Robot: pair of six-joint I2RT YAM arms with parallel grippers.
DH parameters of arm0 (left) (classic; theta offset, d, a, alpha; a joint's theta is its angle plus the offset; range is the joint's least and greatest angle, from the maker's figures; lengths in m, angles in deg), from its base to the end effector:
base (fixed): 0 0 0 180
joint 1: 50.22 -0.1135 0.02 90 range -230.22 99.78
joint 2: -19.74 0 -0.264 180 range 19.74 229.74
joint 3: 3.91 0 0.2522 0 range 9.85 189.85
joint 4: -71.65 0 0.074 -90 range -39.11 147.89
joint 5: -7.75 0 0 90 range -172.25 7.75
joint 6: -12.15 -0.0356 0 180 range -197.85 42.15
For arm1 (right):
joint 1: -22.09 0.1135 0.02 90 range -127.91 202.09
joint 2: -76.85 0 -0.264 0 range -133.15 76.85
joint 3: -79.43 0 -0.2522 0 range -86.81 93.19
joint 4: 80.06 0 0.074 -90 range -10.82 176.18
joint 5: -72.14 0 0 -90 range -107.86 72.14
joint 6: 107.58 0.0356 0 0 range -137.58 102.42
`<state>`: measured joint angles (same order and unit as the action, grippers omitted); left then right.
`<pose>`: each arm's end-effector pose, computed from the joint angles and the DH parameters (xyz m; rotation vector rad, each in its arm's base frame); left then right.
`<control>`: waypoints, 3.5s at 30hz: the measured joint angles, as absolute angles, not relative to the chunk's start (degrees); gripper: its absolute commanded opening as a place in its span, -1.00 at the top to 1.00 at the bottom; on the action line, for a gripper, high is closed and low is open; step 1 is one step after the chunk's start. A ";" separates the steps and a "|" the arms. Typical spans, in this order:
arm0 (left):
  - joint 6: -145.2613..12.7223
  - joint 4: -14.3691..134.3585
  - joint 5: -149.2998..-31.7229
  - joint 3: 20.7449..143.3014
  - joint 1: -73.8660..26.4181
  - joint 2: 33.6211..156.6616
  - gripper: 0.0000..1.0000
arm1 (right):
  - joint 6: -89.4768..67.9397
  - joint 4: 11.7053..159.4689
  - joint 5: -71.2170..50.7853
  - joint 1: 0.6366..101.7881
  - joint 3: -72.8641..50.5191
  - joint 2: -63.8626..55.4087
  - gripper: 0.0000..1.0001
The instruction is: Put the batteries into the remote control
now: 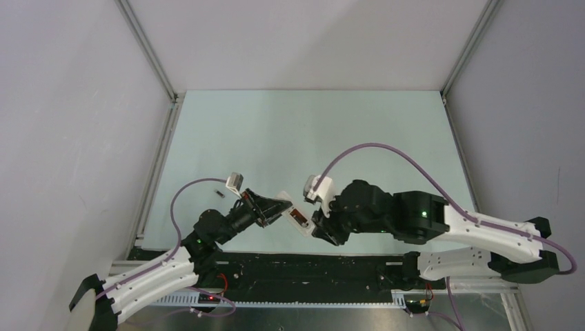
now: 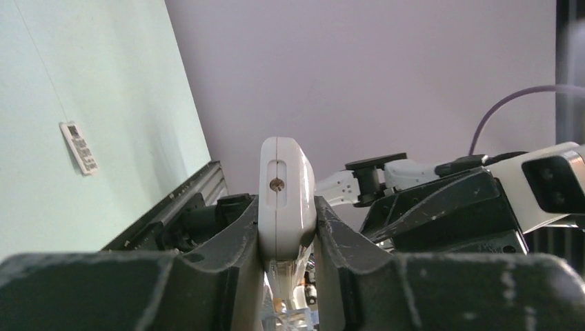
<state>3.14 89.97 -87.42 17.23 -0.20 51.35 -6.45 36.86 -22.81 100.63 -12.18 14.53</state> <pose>0.0949 -0.1182 0.2210 -0.3810 1.7158 -1.8654 0.0450 0.2065 0.3922 -1.2477 1.9608 0.7454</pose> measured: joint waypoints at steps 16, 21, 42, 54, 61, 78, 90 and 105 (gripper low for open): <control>10.79 89.97 -98.65 17.97 -0.20 55.22 1.00 | -35.15 49.74 -0.03 95.93 -18.01 24.67 -0.13; 11.36 89.94 -101.60 18.28 -0.20 56.25 1.00 | -36.46 53.89 6.68 93.42 -20.81 24.12 -0.13; 12.76 89.92 -103.44 18.35 -0.20 54.83 1.00 | -36.54 61.89 21.50 86.40 -27.98 21.68 -0.08; 12.78 89.92 -103.18 18.35 -0.20 54.28 1.00 | -36.85 62.09 27.66 84.85 -28.87 18.79 -0.04; 12.74 89.92 -102.89 18.35 -0.18 54.11 1.00 | -37.13 62.22 27.42 84.83 -30.56 18.03 -0.01; 12.74 89.29 -102.61 18.35 -0.09 54.06 1.00 | -37.13 64.21 26.81 83.49 -32.39 18.03 0.07; 12.74 89.00 -102.02 18.35 -0.03 54.06 1.00 | -37.09 64.36 27.77 82.16 -32.59 18.00 0.19; 12.56 88.09 -101.98 18.35 0.30 54.24 1.00 | -36.39 65.65 29.32 81.09 -32.59 15.86 0.37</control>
<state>12.56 88.09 -101.98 18.35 0.30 54.24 -36.39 65.65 29.32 81.09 -32.59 15.86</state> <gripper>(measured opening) 0.307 0.344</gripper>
